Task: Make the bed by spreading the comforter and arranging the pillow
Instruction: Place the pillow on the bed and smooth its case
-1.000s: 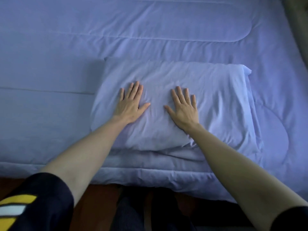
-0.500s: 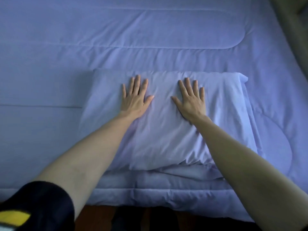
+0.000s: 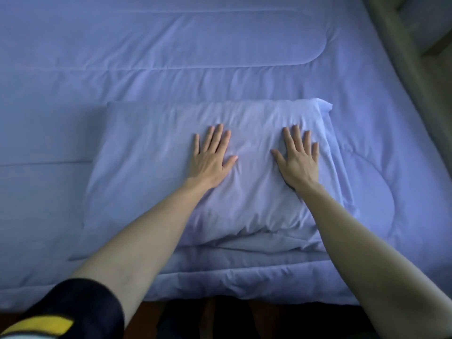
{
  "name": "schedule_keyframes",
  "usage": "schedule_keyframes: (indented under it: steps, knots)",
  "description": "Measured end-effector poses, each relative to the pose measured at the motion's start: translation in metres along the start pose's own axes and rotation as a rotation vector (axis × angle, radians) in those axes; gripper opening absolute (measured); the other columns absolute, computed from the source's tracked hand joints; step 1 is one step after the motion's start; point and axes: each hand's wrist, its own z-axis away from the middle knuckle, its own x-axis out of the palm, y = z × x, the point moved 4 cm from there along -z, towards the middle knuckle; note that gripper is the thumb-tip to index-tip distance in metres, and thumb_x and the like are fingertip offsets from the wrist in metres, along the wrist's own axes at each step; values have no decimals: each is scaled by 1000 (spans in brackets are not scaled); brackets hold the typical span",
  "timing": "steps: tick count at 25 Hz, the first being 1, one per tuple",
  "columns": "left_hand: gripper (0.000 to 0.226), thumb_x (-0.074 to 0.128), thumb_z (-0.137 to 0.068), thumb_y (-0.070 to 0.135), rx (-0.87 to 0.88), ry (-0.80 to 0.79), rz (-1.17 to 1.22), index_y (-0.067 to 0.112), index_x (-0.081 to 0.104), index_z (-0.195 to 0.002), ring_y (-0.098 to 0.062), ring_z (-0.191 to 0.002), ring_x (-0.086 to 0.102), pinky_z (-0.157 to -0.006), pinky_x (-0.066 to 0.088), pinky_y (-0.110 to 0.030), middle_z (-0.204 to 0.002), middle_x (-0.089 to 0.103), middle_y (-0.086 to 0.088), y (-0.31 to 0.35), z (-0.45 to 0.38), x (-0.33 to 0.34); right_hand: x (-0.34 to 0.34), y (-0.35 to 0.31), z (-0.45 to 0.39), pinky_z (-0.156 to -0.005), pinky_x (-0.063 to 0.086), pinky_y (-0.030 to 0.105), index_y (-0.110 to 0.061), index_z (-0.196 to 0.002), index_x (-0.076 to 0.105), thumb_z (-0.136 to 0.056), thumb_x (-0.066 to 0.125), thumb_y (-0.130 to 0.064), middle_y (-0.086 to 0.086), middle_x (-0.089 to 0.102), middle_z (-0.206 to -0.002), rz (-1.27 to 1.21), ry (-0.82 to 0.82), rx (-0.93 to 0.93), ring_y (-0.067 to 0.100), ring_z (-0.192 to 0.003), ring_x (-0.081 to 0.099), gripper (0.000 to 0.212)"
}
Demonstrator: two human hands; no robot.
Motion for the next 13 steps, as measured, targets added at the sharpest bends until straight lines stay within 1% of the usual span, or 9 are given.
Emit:
schedule_keyframes:
  steps: [2, 4, 5, 6, 7, 8, 10, 11, 13]
  knots:
    - [72, 34, -95, 56, -11, 17, 77, 21, 11, -154, -19, -150, -2, -119, -2, -52, -163, 0, -1, 0, -4, -14, -18, -6, 2, -120, 1, 50, -26, -154, 12, -96, 33, -56, -1, 2, -163, -93, 79, 5, 29, -149, -5, 68]
    - [74, 30, -93, 59, 17, 122, 110, 20, 14, -154, -22, -150, 1, -118, 0, -53, -162, 4, -2, 1, -1, -40, -45, -25, 12, -120, 1, 49, -24, -154, 16, -96, 36, -55, 1, 6, -163, -181, 260, -9, 31, -149, -2, 68]
    - [75, 26, -91, 60, 23, 187, 145, 20, 16, -153, -24, -150, 2, -118, 1, -53, -162, 6, -3, -1, 7, -49, -53, -37, 23, -119, 0, 47, -23, -154, 18, -96, 37, -54, 1, 9, -162, -231, 331, -28, 31, -149, -1, 69]
    - [74, 25, -91, 59, 10, 241, 190, 20, 18, -153, -25, -150, 4, -118, 2, -52, -162, 8, -3, -6, 18, -52, -53, -49, 35, -119, 0, 45, -22, -153, 20, -96, 39, -53, 2, 10, -162, -263, 364, -56, 31, -149, 1, 69]
    - [73, 24, -91, 58, -9, 265, 201, 20, 19, -153, -25, -150, 5, -118, 3, -51, -162, 9, -3, -11, 31, -48, -44, -62, 48, -120, 0, 44, -22, -153, 20, -95, 39, -53, 2, 11, -162, -255, 338, -99, 30, -149, 2, 69]
    - [72, 23, -91, 58, -31, 236, 158, 21, 18, -153, -25, -150, 6, -118, 5, -53, -162, 9, -3, -15, 47, -37, -27, -74, 60, -121, 0, 46, -23, -154, 19, -95, 38, -55, 1, 10, -162, -198, 251, -152, 29, -150, 1, 69]
    - [75, 13, -88, 63, -87, 65, -11, 25, 13, -154, -22, -150, 4, -118, 6, -57, -162, 3, 0, -24, 71, -11, 12, -86, 81, -120, 2, 52, -27, -154, 13, -95, 29, -60, -2, 6, -163, -29, 15, -228, 26, -150, -2, 69]
    - [77, 8, -86, 65, -110, -3, -56, 28, 9, -154, -20, -150, 2, -118, 5, -57, -163, -1, 3, -29, 75, 0, 26, -84, 84, -120, 1, 52, -29, -154, 10, -95, 25, -62, -3, 4, -163, 26, -49, -238, 25, -150, -3, 69]
    - [76, 9, -87, 67, -129, -37, -56, 32, 4, -153, -17, -150, -4, -118, 0, -56, -162, -7, 6, -37, 67, 4, 33, -78, 73, -121, -3, 49, -31, -154, 9, -94, 22, -65, -6, 3, -162, 28, -77, -230, 24, -150, -4, 70]
